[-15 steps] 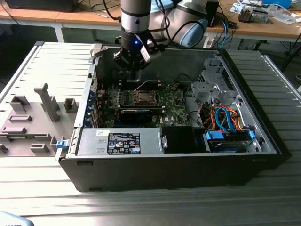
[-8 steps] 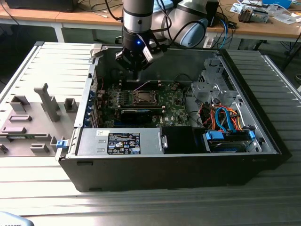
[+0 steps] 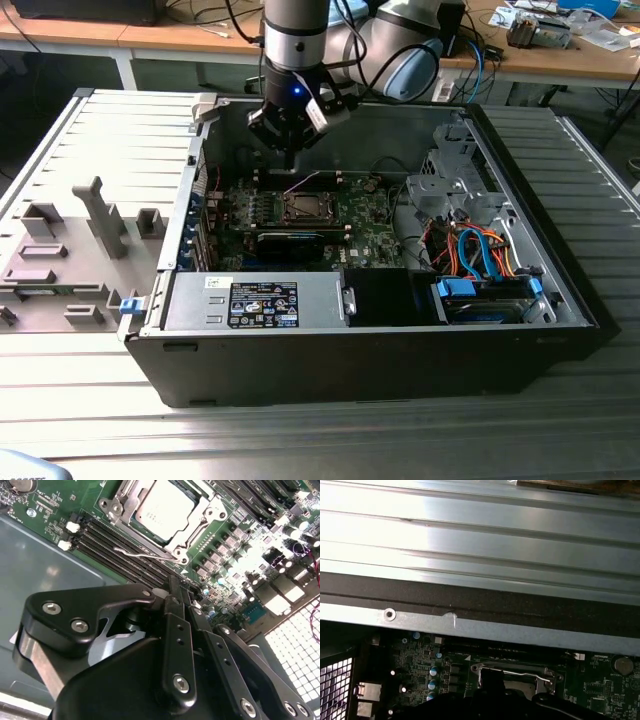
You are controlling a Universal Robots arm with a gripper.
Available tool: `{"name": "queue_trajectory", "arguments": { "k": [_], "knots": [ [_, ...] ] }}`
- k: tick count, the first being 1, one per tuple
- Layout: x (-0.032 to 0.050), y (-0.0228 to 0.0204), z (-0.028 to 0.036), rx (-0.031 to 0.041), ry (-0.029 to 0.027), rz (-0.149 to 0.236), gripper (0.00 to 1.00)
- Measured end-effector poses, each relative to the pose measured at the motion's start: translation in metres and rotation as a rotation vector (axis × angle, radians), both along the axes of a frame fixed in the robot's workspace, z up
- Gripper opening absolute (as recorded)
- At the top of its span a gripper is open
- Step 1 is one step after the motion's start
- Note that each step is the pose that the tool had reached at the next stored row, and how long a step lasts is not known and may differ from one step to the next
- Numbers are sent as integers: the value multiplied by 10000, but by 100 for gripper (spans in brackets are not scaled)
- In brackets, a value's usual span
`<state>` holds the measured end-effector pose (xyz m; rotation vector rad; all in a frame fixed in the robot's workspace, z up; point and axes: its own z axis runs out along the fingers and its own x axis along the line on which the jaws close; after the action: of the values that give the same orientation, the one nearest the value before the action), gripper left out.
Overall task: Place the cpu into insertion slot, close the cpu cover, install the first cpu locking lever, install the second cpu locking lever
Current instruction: 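Install the first cpu locking lever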
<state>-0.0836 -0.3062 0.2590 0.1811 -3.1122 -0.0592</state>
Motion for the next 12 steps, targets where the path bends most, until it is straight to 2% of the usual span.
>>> {"name": "queue_trajectory", "arguments": {
  "k": [6,12],
  "knots": [
    [15,-7,-8,-1,1,-19,11],
    [79,-10,-26,-1,6,-101,11]
  ]
}}
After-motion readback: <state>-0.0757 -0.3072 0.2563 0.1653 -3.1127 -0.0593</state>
